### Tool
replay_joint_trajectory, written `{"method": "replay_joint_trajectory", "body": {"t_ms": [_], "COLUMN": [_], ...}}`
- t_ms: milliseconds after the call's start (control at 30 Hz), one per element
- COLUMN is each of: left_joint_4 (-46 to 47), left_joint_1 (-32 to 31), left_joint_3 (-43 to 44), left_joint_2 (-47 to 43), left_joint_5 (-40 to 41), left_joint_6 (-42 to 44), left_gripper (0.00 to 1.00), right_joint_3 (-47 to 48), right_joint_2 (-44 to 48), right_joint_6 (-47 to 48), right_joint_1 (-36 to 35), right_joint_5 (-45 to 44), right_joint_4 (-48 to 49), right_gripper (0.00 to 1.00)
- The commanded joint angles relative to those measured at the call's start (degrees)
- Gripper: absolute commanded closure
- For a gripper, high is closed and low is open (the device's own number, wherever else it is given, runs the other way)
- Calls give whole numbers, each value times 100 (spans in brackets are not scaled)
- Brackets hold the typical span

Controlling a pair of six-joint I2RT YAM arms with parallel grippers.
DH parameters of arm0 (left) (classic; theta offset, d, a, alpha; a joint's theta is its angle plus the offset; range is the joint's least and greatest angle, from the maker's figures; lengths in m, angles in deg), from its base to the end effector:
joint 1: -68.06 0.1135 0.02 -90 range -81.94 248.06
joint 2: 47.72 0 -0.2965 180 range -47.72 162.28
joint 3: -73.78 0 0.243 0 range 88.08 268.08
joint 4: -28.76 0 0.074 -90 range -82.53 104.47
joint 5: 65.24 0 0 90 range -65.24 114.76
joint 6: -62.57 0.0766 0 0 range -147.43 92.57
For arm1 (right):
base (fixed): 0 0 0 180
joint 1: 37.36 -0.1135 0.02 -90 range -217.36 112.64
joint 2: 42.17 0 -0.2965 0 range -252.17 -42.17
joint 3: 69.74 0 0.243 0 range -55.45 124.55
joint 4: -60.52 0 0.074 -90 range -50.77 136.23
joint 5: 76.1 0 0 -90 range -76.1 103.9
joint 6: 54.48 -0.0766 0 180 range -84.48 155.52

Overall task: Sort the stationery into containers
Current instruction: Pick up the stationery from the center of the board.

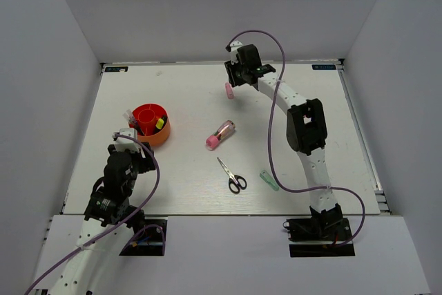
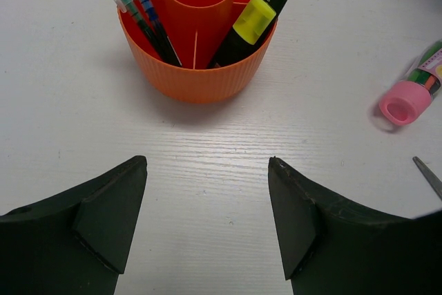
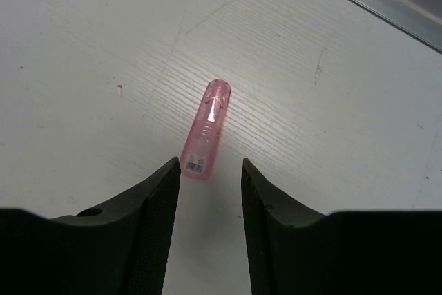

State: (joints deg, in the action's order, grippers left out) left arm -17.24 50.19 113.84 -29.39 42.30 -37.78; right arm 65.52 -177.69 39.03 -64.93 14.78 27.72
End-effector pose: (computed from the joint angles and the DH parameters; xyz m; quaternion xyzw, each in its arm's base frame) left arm 0.1007 -0.0082 0.2363 -0.0281 0.8338 -0.0065 0.5514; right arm 0.5320 0.2791 0.2380 -0.2390 0.8459 0.1060 0.4648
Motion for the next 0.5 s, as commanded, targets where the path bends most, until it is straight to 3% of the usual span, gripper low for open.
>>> {"method": "replay_joint_trajectory", "body": {"t_ms": [0, 467], "left_joint_4": [33, 50], "left_joint_1": [-6, -15], "left_joint_3": [87, 96], "left_joint_2": [4, 83], "left_joint_5": [-5, -14], "left_joint_6": [24, 42], "left_gripper": [19, 19], "right_joint_3": [155, 374], "right_joint_2": [-149, -739], "right_joint_6": [168, -70], "right_joint_1": [-73, -161], "right_joint_5": [-448, -238], "right_joint_4": [-66, 365], "right_gripper": [56, 56]}}
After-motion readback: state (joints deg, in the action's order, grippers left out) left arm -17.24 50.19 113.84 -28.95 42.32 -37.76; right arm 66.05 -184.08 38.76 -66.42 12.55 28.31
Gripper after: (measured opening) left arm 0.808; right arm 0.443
